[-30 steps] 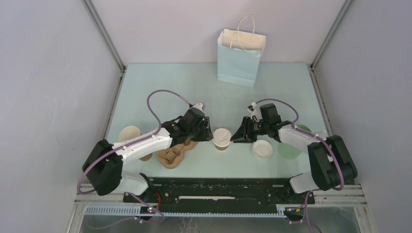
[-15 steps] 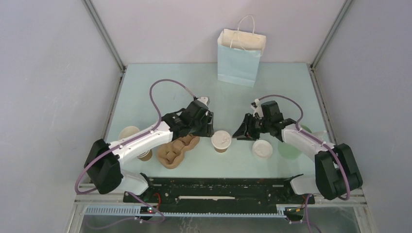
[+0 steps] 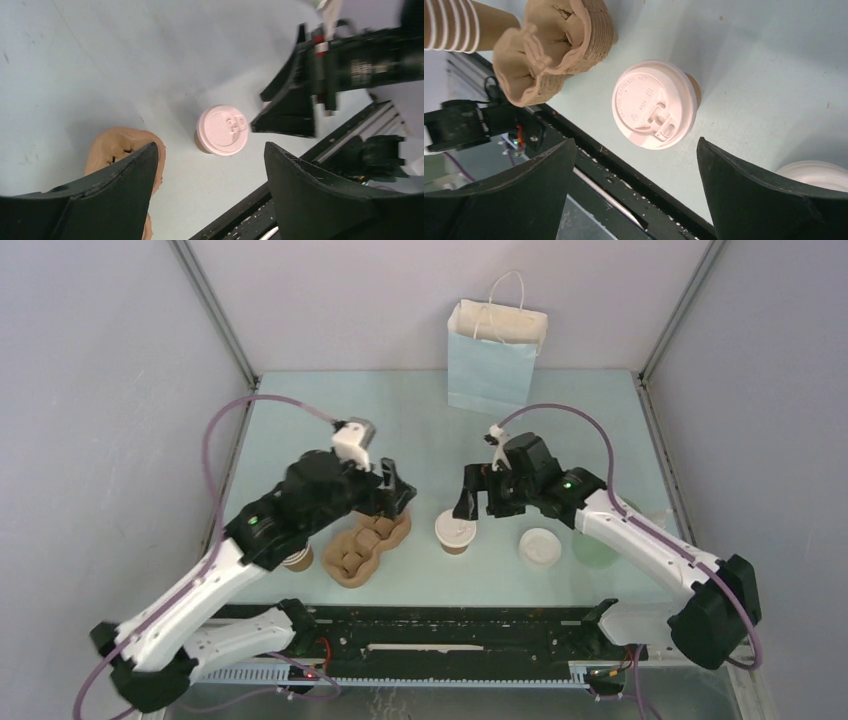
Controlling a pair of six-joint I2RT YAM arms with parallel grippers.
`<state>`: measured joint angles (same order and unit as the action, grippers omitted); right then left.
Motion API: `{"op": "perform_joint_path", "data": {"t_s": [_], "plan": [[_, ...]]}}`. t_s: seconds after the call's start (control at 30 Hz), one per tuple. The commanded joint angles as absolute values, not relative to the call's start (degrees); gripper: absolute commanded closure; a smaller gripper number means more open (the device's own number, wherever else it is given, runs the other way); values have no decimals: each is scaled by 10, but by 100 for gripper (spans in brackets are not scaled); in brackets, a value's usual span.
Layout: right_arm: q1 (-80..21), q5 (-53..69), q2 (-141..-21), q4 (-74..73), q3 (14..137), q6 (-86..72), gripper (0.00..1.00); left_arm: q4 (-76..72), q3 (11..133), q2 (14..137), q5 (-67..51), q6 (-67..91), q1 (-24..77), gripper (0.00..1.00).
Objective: Pack the takeout coffee
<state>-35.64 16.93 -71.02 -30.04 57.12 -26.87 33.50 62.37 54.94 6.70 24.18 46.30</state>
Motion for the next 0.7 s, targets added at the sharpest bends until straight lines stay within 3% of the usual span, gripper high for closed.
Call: {"op": "perform_joint_path", "data": {"t_s": [0.0, 0.37, 0.67], "plan": [[-421, 20, -763, -381, 648, -228, 0, 338, 642, 454, 61, 187, 456, 15], [-541, -137, -948, -537, 835, -241, 3, 439, 636, 328, 21, 211, 456, 12], [-548, -106, -960, -538, 836, -266, 4, 482, 636, 287, 32, 204, 456, 10]]}}
